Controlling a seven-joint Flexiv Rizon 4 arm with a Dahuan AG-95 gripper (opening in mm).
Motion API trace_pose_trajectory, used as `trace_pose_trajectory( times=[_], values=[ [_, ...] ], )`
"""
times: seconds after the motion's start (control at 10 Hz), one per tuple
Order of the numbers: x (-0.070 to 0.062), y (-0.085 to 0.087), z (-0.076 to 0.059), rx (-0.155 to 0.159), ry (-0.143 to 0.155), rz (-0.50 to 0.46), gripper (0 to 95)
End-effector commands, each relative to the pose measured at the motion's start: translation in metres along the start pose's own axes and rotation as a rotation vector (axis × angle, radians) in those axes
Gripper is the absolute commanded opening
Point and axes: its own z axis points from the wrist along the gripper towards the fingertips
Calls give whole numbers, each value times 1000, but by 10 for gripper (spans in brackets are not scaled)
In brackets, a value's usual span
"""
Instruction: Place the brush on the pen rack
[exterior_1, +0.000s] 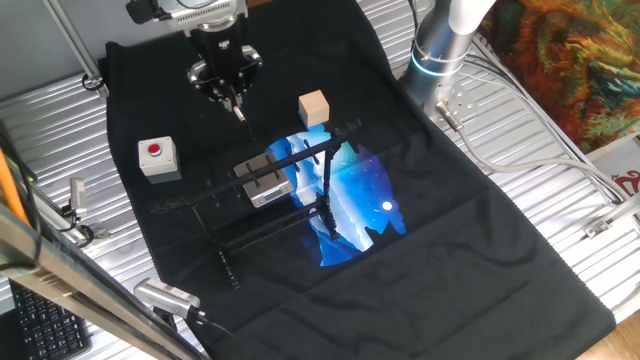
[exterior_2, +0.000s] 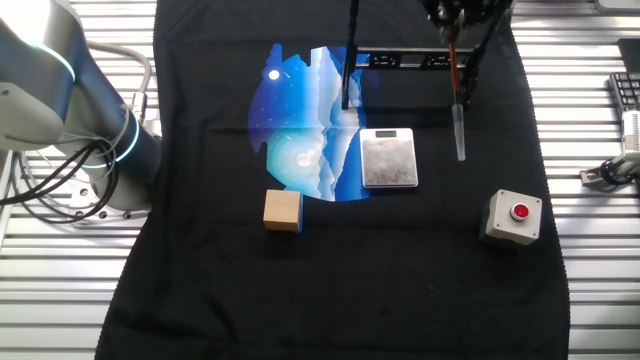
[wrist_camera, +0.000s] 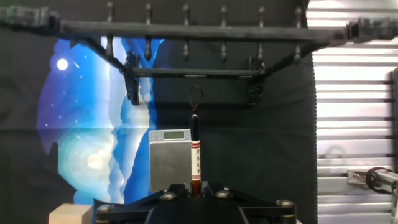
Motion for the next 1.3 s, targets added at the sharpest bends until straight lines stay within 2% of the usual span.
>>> trace_pose_trajectory(
  times=[0.1, 1.3],
  values=[
    [-1, -2, 0, 0, -3, 2, 0],
    [-7, -1, 11, 19, -5, 33, 0]
  ],
)
